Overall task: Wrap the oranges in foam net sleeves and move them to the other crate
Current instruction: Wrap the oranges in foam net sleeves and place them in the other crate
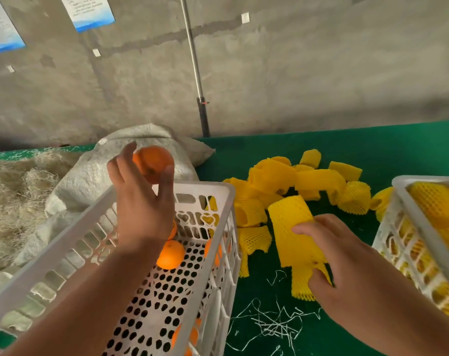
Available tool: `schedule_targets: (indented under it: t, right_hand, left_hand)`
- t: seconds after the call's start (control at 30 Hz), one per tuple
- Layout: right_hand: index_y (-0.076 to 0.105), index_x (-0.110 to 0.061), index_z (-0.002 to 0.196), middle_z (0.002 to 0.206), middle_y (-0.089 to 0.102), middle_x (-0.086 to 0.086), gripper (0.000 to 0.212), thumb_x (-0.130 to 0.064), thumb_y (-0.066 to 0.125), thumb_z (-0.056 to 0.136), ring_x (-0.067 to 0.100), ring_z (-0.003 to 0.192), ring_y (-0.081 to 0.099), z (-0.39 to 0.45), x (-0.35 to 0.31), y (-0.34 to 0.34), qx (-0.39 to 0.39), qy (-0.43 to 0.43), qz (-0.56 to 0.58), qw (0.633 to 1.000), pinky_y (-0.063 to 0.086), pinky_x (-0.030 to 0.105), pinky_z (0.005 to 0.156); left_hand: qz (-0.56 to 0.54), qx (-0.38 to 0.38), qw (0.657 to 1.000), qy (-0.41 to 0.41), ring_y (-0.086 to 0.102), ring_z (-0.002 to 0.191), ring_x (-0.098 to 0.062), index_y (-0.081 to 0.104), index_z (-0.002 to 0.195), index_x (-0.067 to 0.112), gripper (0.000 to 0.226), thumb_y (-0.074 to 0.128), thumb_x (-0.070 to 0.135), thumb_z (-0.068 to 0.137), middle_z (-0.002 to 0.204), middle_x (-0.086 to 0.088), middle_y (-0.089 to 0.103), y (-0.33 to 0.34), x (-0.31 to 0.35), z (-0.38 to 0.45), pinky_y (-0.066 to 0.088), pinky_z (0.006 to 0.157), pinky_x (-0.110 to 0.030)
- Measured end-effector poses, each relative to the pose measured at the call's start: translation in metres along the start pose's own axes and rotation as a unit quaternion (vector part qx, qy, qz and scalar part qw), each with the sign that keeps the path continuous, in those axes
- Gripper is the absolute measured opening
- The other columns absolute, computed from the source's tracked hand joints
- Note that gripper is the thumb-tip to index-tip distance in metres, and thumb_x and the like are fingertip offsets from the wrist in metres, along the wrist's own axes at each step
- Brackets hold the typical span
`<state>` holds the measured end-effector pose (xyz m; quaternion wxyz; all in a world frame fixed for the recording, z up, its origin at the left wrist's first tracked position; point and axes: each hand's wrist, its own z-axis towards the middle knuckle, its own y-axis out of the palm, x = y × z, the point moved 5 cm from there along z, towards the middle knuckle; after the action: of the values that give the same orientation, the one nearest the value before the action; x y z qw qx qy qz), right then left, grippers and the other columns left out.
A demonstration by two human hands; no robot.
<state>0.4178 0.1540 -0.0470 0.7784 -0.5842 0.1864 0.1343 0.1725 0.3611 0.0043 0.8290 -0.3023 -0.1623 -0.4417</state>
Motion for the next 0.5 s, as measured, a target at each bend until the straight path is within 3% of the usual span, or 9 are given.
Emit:
schedule_targets:
  t: [0.07,0.17,0.23,0.33,0.4,0.5]
  right_hand:
    - [0.035,-0.049,0.135,0.125,0.032,-0.029,0.063,-0.024,0.071,0.090,-0.014,0.094,0.052,0.000,0.003,0.000,0.009,-0.002,-0.008,1.000,0.045,0.015,0.058]
    - [0.044,-0.049,0.129,0.115,0.043,-0.030,0.043,-0.037,0.067,0.094,-0.009,0.093,0.055,-0.001,0.003,-0.004,0.037,-0.007,-0.010,0.999,0.046,0.015,0.061]
    - [0.051,-0.050,0.123,0.107,0.052,-0.030,0.029,-0.047,0.060,0.096,-0.008,0.090,0.057,-0.001,0.003,-0.010,0.064,-0.007,-0.006,0.998,0.045,0.015,0.055]
    - [0.062,-0.044,0.103,0.084,0.063,-0.025,0.009,-0.043,0.065,0.095,0.000,0.075,0.062,0.000,0.008,-0.016,0.091,0.004,0.023,0.996,0.045,0.019,0.054]
    - [0.067,-0.039,0.093,0.071,0.064,-0.019,0.011,-0.045,0.073,0.088,0.003,0.064,0.062,-0.001,0.012,-0.020,0.120,0.005,0.013,0.993,0.049,0.027,0.054]
    - [0.059,-0.029,0.071,0.053,0.054,-0.009,0.047,-0.060,0.047,0.104,0.007,0.049,0.053,0.000,0.017,-0.025,0.170,0.024,0.008,0.985,0.044,0.037,0.048]
  left_hand:
    - [-0.071,-0.035,0.997,0.010,0.050,0.116,-0.008,0.034,0.148,0.027,0.061,0.063,0.049,0.100,0.138,0.007,0.036,0.001,0.037,-0.010,0.054,0.087,-0.031]
    - [-0.151,-0.151,0.977,-0.016,0.055,0.121,-0.005,0.041,0.140,0.040,0.057,0.069,0.054,0.092,0.133,0.018,0.046,0.008,0.085,-0.036,0.056,0.087,-0.027]
    - [-0.188,-0.259,0.946,-0.044,0.064,0.108,-0.003,0.048,0.129,0.048,0.052,0.072,0.058,0.084,0.123,0.021,0.057,0.015,0.111,-0.056,0.059,0.079,-0.026]
    - [-0.238,-0.421,0.873,-0.067,0.069,0.098,-0.009,0.060,0.119,0.042,0.049,0.081,0.048,0.076,0.115,0.015,0.066,0.027,0.137,-0.087,0.062,0.077,-0.032]
    - [-0.249,-0.498,0.827,-0.081,0.069,0.099,-0.012,0.059,0.120,0.038,0.051,0.080,0.048,0.074,0.116,0.012,0.065,0.032,0.144,-0.105,0.062,0.079,-0.039]
    - [-0.224,-0.528,0.816,-0.072,0.065,0.097,-0.012,0.056,0.121,0.039,0.052,0.069,0.055,0.073,0.113,0.012,0.061,0.034,0.141,-0.112,0.061,0.079,-0.042]
